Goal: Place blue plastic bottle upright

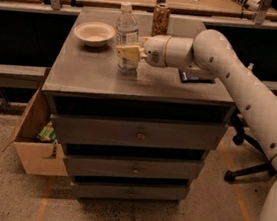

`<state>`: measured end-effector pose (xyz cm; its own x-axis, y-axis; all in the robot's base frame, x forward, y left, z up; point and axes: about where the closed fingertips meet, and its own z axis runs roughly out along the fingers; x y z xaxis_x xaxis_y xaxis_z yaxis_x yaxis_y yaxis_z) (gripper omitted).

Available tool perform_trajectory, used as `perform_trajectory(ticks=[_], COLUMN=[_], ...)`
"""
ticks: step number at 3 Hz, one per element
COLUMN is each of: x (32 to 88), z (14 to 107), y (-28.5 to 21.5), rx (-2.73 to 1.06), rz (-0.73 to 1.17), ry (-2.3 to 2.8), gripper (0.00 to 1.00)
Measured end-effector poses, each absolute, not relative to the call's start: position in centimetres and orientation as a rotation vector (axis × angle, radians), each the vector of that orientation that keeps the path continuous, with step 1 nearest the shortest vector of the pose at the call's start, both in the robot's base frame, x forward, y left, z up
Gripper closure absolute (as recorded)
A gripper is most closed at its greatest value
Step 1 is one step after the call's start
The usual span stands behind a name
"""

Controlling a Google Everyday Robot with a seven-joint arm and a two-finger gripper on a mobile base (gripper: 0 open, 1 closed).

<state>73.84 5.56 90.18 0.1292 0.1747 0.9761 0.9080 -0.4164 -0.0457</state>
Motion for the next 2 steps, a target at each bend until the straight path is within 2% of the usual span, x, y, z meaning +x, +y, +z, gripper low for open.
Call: perform_trajectory(ticks=[2], x=[74.13], z=[90.08], y=[4.81], rx=[-1.736], rz=[-1.352], ry=[-1.027], gripper=[0.05])
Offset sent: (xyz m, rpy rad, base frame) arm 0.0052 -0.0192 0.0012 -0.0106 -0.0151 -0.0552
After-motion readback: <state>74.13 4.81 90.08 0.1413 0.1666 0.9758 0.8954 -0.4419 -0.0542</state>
